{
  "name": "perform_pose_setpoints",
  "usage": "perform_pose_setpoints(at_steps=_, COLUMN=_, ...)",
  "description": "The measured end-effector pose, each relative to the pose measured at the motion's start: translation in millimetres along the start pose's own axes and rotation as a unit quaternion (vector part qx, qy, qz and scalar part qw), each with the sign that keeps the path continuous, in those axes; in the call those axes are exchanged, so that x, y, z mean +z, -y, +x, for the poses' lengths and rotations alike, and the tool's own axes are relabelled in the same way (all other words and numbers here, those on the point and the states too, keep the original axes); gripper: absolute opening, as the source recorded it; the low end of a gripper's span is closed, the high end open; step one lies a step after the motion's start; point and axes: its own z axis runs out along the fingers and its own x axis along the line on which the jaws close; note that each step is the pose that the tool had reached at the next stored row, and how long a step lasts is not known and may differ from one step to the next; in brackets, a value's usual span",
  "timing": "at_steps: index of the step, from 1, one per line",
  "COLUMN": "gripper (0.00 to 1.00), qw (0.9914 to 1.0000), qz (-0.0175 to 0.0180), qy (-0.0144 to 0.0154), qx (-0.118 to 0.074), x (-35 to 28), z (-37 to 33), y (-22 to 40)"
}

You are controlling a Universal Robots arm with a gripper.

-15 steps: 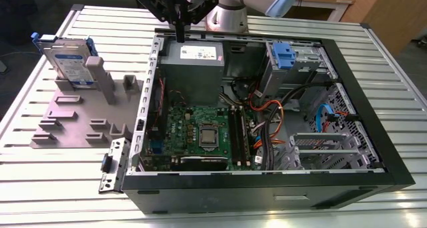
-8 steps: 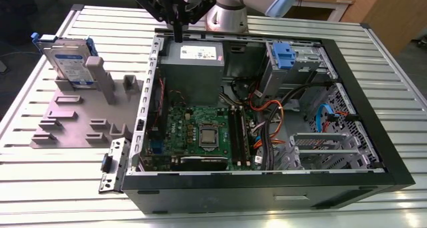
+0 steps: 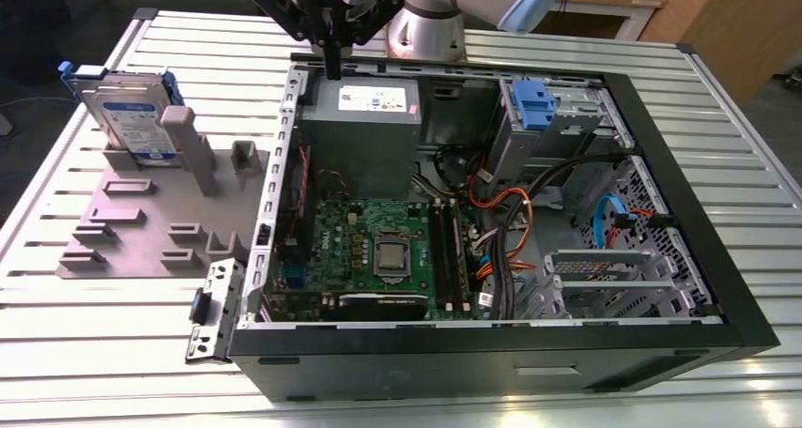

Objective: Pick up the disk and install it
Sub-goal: 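Reach for the disk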

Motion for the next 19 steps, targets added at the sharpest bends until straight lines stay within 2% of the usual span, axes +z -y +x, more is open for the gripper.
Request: perform_pose_setpoints(at_steps=19, gripper=0.11, qw=1.00000, qz=0.0000, qy=0.0000, qx=0.000, x=-0.1, z=7.7, y=0.6)
